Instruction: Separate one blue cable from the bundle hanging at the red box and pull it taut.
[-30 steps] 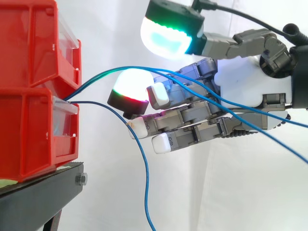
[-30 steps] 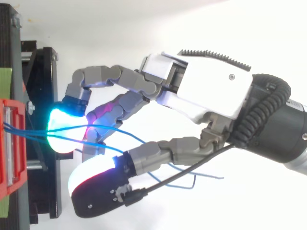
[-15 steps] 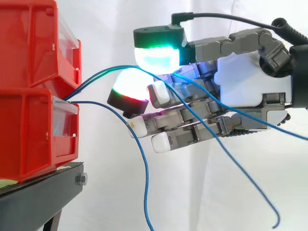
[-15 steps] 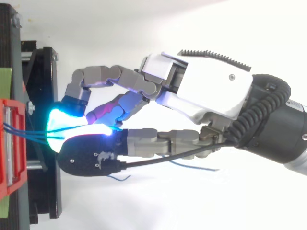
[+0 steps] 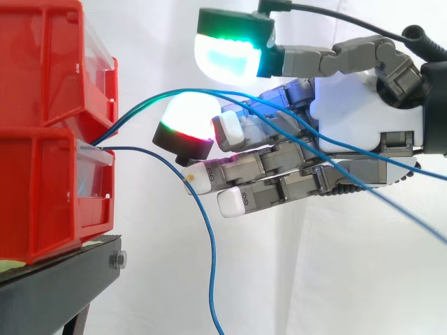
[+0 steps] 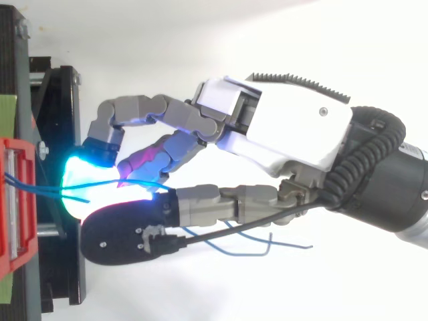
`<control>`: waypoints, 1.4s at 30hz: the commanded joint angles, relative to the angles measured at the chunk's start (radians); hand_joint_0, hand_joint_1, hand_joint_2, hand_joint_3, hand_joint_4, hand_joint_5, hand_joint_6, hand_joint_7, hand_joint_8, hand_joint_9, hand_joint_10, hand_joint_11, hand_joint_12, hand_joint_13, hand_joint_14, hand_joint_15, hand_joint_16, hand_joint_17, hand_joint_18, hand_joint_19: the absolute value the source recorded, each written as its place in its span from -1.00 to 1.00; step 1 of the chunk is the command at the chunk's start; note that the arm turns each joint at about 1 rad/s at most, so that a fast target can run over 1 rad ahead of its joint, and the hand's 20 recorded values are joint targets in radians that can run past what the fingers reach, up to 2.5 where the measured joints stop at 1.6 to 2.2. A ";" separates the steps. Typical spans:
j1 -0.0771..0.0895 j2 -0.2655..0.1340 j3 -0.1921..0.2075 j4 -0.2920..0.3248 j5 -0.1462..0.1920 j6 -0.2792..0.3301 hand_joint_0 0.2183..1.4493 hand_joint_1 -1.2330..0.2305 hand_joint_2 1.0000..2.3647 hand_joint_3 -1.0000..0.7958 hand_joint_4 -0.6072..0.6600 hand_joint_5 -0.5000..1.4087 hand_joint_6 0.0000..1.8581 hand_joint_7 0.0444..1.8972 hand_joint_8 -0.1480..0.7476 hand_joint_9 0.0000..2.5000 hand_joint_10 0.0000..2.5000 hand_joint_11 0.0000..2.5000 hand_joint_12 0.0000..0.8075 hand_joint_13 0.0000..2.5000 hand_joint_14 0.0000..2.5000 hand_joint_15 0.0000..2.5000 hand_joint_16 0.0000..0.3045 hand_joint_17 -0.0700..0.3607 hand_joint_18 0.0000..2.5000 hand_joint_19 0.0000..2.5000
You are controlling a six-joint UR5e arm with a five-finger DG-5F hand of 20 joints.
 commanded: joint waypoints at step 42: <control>0.001 0.000 -0.002 0.001 0.002 -0.001 -0.25 -0.30 -0.97 -0.07 0.29 -0.57 -0.46 0.34 0.01 -0.14 -0.98 -0.34 -0.20 -0.37 -0.99 -0.69 -0.78 -0.33 -0.44 -0.63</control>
